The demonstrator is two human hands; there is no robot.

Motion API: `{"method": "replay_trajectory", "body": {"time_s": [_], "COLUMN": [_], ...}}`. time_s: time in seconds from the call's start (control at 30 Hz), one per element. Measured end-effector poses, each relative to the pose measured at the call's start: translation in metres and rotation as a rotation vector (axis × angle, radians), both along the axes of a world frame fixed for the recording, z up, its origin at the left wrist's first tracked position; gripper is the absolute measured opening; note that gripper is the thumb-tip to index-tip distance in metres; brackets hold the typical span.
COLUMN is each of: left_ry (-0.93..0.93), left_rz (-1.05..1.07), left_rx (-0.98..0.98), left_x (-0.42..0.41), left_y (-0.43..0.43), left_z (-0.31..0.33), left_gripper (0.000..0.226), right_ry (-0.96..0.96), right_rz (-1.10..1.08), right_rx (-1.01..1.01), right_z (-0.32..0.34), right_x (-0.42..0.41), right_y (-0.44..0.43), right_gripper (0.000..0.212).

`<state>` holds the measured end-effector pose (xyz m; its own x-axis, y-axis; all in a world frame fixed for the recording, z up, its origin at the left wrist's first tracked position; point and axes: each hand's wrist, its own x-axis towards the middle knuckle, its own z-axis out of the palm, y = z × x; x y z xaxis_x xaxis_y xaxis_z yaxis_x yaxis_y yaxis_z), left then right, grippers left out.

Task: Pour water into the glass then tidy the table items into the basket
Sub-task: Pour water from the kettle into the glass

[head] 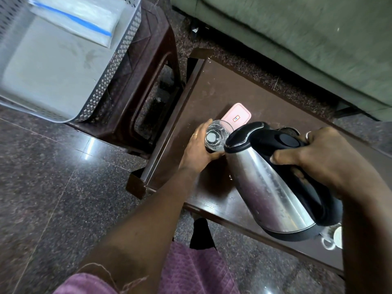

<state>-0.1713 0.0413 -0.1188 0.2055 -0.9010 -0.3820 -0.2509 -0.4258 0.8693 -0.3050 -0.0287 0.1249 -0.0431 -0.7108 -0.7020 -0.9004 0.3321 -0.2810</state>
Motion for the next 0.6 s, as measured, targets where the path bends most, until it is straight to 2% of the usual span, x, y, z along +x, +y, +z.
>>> {"method": "replay_trajectory", "body": {"time_s": [0.6], "left_ry": [-0.018], "left_rz": [-0.01], "left_rx": [0.002], "left_x": [0.0006], "left_y": [-0.0005], "left_z": [-0.0045], "left_gripper": [0.098], "right_ry": [0.015], "right_rz": [0.042], "right_rx": [0.013], "right_z": [-0.0019], "right_x": [0.0049], "right_y": [-0.0029], "right_gripper": [0.025]}}
